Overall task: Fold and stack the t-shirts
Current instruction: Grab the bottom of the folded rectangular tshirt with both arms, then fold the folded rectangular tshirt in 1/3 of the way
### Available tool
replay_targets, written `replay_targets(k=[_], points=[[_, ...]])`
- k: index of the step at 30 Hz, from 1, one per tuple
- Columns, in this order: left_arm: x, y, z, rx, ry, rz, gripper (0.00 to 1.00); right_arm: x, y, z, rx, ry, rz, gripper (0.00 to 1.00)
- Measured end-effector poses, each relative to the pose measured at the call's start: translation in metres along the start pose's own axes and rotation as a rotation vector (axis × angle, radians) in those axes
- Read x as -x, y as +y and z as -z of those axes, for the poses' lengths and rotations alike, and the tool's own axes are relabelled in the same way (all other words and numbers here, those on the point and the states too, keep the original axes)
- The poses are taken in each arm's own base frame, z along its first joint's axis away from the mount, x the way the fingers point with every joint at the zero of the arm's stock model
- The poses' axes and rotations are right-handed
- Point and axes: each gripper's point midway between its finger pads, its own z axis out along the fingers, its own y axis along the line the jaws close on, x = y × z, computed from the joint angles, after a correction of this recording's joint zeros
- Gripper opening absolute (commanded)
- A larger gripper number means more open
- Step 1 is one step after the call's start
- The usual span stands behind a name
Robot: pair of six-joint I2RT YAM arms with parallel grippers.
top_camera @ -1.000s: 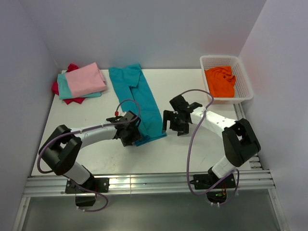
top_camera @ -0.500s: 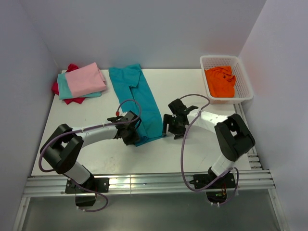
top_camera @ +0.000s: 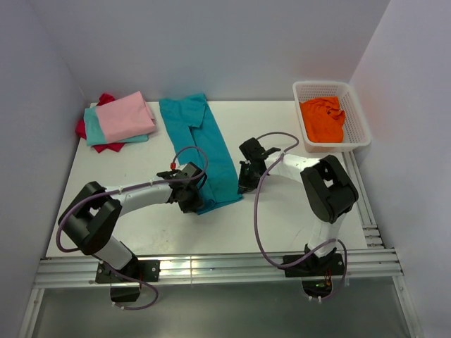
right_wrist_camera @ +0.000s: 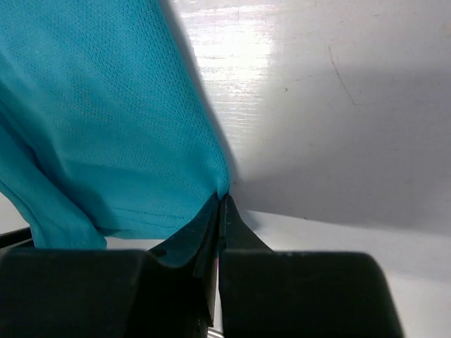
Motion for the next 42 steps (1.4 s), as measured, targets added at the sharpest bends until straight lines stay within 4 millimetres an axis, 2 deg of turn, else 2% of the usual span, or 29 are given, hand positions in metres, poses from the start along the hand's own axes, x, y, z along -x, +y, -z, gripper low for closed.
replay_targets(k=[5, 7, 9, 10, 12, 13, 16, 22, 25, 28, 32, 36, 39, 42], points=[[0.0, 0.005, 0.001, 0.016, 0.004, -0.017, 0.3, -0.001, -0.003, -0.002, -0.007, -0.005, -0.01, 0.0], [-0.001, 0.008, 0.002, 0.025, 0.009, -0.024, 0.23, -0.005, -0.007, 0.001, -0.006, -0.013, -0.009, 0.0], [-0.002, 0.012, 0.003, 0.036, 0.015, -0.035, 0.2, -0.013, -0.013, 0.005, -0.01, -0.013, -0.01, 0.0], [-0.003, 0.014, 0.003, 0.042, 0.019, -0.041, 0.16, -0.019, -0.018, 0.008, -0.015, -0.009, -0.011, 0.0], [-0.004, 0.016, 0.008, 0.048, 0.023, -0.049, 0.02, -0.032, -0.029, 0.016, -0.026, 0.0, -0.016, 0.0], [-0.005, 0.017, 0.012, 0.048, 0.023, -0.058, 0.0, -0.038, -0.032, 0.02, -0.029, 0.004, -0.017, 0.0], [-0.009, 0.015, 0.03, 0.037, 0.012, -0.096, 0.0, -0.056, -0.04, 0.04, -0.03, 0.007, -0.012, 0.0], [-0.029, -0.008, 0.07, -0.022, 0.007, -0.197, 0.01, -0.076, -0.025, 0.093, 0.03, -0.052, 0.064, 0.0], [-0.039, -0.007, 0.085, -0.026, 0.025, -0.211, 0.0, -0.09, -0.025, 0.111, 0.034, -0.039, 0.086, 0.0], [-0.041, -0.005, 0.101, -0.026, 0.029, -0.194, 0.0, -0.098, -0.028, 0.123, 0.021, -0.022, 0.085, 0.0], [-0.026, -0.019, 0.133, -0.062, -0.01, -0.164, 0.0, -0.094, -0.023, 0.139, 0.011, -0.029, 0.083, 0.0], [0.0, -0.04, 0.159, -0.104, -0.069, -0.134, 0.0, -0.076, -0.008, 0.154, 0.016, -0.068, 0.1, 0.0], [0.018, -0.046, 0.166, -0.113, -0.1, -0.109, 0.0, -0.064, 0.001, 0.157, 0.007, -0.083, 0.119, 0.0], [0.032, -0.044, 0.162, -0.094, -0.112, -0.083, 0.0, -0.052, 0.007, 0.154, -0.01, -0.084, 0.139, 0.0]])
